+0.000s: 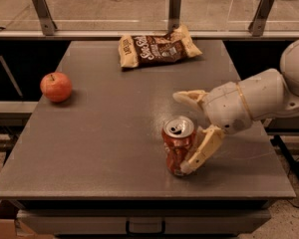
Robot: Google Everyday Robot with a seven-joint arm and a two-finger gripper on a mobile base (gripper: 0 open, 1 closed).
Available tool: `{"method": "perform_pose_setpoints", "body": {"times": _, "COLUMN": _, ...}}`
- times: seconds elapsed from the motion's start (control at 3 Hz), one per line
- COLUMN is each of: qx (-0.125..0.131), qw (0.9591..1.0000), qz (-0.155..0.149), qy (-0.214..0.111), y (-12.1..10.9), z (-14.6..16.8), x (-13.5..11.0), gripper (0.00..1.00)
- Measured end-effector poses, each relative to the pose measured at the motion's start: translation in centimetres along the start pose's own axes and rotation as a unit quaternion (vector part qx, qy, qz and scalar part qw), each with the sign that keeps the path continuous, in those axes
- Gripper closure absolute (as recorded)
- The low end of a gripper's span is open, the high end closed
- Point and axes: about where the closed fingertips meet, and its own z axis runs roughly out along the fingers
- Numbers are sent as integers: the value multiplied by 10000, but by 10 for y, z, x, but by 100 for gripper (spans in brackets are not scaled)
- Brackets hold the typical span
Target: Knock coke can over
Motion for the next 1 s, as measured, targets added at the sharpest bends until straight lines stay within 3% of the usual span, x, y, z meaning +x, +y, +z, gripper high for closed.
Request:
{"method": "perform_pose_setpoints", "body": {"times": 0.33, "qx": 163, "qw": 9993, "qz": -134, "qy": -300, "y": -42, "z": 27, "x": -37, "gripper": 0}}
{"method": "perform_pose_setpoints", "body": {"times": 0.67, "qx": 383, "qw": 9979, "qz": -60, "qy": -525, "y": -89, "z": 52, "x": -71, "gripper": 0}}
{"method": "perform_pose_setpoints", "body": {"times": 1.0, "qx": 580, "qw": 9965, "qz": 80, "qy": -598, "y": -115, "z": 56, "x": -80, "gripper": 0}}
